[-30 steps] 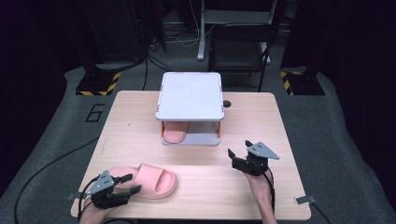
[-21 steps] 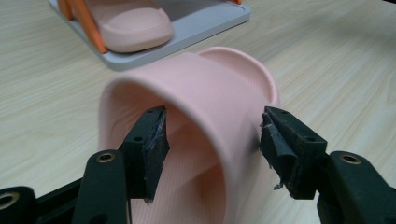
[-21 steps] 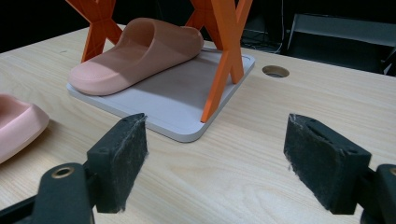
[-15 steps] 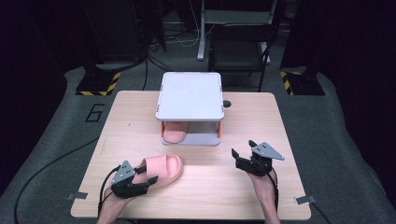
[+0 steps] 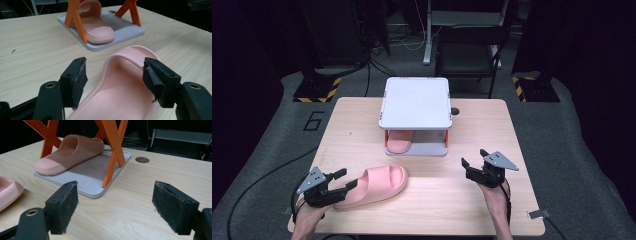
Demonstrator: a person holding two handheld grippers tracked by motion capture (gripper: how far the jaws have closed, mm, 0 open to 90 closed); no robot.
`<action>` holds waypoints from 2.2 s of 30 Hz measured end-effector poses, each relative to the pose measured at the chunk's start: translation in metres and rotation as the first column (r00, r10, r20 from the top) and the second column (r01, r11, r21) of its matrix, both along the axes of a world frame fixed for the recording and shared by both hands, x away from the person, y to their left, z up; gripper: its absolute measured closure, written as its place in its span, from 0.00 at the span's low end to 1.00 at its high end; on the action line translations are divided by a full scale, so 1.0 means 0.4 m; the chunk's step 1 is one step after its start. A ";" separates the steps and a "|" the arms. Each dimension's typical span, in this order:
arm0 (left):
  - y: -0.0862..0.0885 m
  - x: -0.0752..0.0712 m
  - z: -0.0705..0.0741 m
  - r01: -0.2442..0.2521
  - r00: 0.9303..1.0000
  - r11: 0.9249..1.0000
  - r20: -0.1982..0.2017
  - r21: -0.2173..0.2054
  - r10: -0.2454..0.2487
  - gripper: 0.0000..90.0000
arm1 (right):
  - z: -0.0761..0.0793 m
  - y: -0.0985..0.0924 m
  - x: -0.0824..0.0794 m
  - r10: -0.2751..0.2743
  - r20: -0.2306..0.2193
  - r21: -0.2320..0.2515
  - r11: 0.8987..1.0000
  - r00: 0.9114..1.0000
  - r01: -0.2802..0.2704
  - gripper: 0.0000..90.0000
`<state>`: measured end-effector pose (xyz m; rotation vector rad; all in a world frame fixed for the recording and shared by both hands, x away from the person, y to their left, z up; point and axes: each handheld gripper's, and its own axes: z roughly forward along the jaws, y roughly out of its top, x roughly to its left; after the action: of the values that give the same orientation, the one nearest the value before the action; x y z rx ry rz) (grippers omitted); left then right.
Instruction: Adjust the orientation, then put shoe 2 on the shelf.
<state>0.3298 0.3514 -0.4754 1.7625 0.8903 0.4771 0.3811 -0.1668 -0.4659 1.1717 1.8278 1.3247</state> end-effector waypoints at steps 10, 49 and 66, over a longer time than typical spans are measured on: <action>-0.001 0.080 -0.035 0.114 0.992 0.993 -0.055 0.043 -0.112 0.34 | 0.013 0.007 0.014 0.013 0.002 0.002 1.000 1.000 -0.013 0.23; -0.101 0.184 -0.033 0.236 0.957 0.959 -0.208 0.157 -0.201 0.92 | 0.176 0.232 0.315 0.210 0.011 -0.023 0.977 0.978 -0.210 0.28; -0.476 0.287 -0.034 -0.250 0.946 0.967 -0.224 -0.049 0.234 0.93 | 0.176 0.224 0.316 0.208 0.008 -0.024 0.978 0.978 -0.208 0.28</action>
<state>0.4448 0.1611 -0.4891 1.6633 1.2740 0.4064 0.5074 -0.0771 -0.3953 0.9806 1.9968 1.4162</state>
